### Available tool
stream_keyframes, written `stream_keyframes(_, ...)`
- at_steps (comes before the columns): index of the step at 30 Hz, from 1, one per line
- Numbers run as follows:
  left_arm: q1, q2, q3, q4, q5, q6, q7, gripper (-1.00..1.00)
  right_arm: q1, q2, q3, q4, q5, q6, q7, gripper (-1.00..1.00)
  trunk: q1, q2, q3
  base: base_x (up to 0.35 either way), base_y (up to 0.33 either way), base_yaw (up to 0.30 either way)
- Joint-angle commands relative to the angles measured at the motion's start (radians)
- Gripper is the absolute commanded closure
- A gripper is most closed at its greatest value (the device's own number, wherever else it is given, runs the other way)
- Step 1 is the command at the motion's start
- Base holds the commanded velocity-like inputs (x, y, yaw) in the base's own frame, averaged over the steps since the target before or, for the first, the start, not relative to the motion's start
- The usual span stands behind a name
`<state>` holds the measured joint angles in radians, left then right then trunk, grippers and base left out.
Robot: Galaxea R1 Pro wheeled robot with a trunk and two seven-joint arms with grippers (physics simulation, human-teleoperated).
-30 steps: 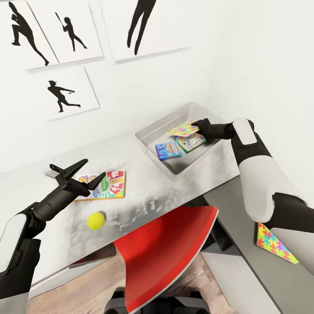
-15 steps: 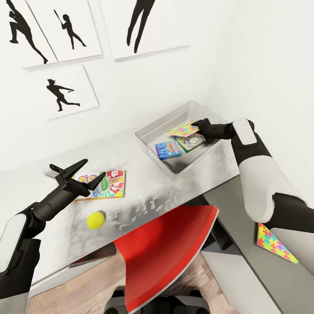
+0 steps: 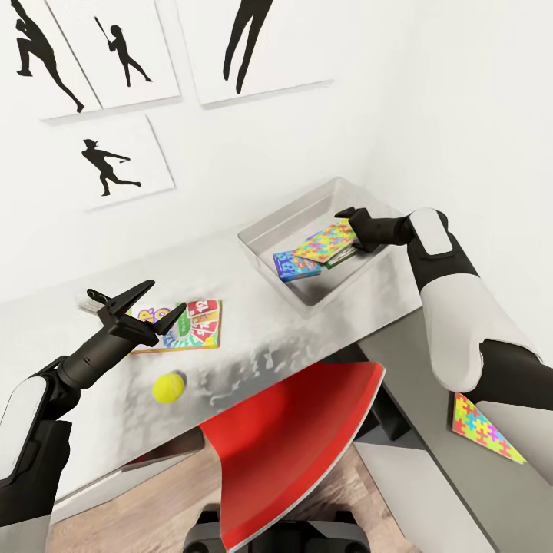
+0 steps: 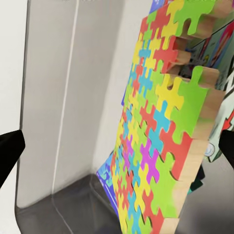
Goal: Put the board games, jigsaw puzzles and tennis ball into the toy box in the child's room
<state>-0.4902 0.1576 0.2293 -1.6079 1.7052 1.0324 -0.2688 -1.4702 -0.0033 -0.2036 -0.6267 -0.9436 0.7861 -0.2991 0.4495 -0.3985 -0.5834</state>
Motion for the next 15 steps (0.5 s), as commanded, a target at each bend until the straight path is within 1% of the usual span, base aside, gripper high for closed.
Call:
stream_keyframes(1,-0.001,0.000,0.001,0.000,-0.009,0.003,-0.009,-1.00,-0.001,0.000,-0.002,-0.002,-0.011,0.002,-0.010,-1.00,0.001,-0.002,-0.001,0.000,0.000,0.000)
stream_keyframes(11,-0.001,0.000,0.001,0.000,-0.009,0.003,-0.009,-1.00,-0.001,0.000,-0.001,-0.017,-0.011,0.003,-0.010,-1.00,0.001,-0.002,-0.001,0.000,0.000,0.000)
stream_keyframes(15,0.000,0.000,0.001,0.000,-0.009,0.003,-0.009,-1.00,-0.001,0.000,-0.001,-0.050,-0.013,0.009,-0.010,-1.00,0.001,-0.002,-0.001,0.000,0.000,0.000)
